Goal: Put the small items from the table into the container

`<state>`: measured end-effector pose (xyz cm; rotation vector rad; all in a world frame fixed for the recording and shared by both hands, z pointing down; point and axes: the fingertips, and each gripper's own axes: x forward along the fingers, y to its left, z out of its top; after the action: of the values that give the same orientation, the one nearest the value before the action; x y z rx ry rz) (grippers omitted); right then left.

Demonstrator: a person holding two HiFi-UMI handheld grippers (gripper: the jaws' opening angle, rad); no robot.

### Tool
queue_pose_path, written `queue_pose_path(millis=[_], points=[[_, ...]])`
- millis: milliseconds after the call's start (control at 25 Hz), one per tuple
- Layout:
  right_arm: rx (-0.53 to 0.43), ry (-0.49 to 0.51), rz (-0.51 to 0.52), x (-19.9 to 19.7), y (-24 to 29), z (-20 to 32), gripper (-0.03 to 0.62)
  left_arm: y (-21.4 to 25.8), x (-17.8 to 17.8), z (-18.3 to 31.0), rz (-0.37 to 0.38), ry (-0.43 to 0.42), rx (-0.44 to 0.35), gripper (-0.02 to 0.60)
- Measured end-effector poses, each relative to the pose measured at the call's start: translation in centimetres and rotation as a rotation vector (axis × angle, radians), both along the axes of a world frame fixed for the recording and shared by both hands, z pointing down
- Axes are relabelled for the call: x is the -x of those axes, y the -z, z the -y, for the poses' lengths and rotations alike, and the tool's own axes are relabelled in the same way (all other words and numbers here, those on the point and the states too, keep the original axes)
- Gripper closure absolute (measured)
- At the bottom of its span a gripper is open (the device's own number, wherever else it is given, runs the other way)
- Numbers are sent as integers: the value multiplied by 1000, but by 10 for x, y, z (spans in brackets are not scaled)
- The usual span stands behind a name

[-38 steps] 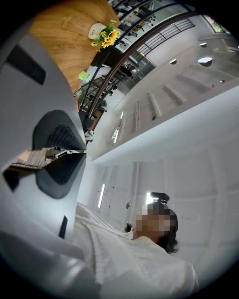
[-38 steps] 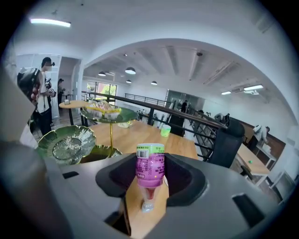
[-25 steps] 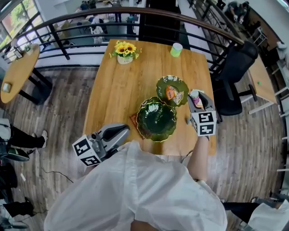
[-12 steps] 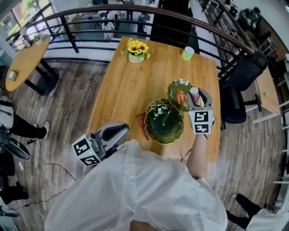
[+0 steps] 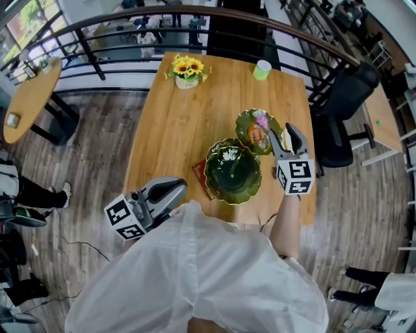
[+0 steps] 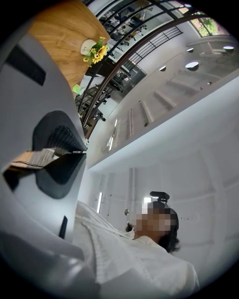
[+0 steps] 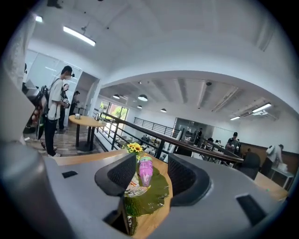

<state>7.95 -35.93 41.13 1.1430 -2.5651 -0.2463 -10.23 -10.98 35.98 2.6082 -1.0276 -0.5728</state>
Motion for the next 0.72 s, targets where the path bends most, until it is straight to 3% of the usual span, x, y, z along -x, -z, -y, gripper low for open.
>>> queue_pose_path(millis=[440, 720], points=[[58, 11, 116, -48, 1, -35, 396, 2, -27, 11, 1, -86, -11, 572], [90, -41, 111, -76, -13, -51, 396, -2, -49, 11, 62, -147, -25, 574]])
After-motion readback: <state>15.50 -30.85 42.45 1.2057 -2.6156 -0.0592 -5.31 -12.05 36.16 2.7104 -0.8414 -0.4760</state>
